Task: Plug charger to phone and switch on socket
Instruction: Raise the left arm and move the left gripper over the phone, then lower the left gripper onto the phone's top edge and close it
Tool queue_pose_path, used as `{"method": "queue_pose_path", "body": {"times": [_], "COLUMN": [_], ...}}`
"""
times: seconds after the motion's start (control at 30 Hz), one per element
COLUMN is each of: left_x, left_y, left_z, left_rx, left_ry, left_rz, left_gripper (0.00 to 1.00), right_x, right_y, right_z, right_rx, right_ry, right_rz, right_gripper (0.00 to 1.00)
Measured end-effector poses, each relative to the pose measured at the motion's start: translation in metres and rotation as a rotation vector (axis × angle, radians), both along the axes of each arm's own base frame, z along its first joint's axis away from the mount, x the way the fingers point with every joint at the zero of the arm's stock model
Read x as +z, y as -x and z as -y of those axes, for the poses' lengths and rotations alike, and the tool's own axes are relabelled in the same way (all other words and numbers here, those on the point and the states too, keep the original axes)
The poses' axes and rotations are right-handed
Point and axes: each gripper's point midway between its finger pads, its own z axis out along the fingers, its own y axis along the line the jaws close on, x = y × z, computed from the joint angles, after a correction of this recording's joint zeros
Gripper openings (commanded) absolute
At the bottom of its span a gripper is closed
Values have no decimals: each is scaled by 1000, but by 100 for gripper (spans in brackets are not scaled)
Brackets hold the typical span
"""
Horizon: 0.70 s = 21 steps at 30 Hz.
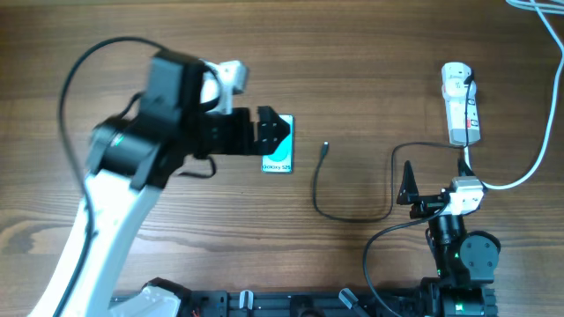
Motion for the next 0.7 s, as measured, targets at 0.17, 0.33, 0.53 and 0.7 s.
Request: {"method": "queue_pose_path", "body": {"times": [0.17,0.33,0.53,0.7], "left_x": [-40,-77,-127,-146], "left_y": [-19,-35,-55,-66], "left_z": [-3,-17,-15,-5], "left_rx": [34,62,57,46], "left_ry": [-201,-407,-510,-509], "left_rz": [-246,-450,-543,-536], "left_gripper": [100,100,100,100], "right_x": [0,0,0,0], "right_y": [0,0,0,0], "right_z": [0,0,0,0], "right_rx": [0,0,0,0], "right_ry": [0,0,0,0], "right_rz": [0,0,0,0], "right_gripper": [100,100,100,100]}}
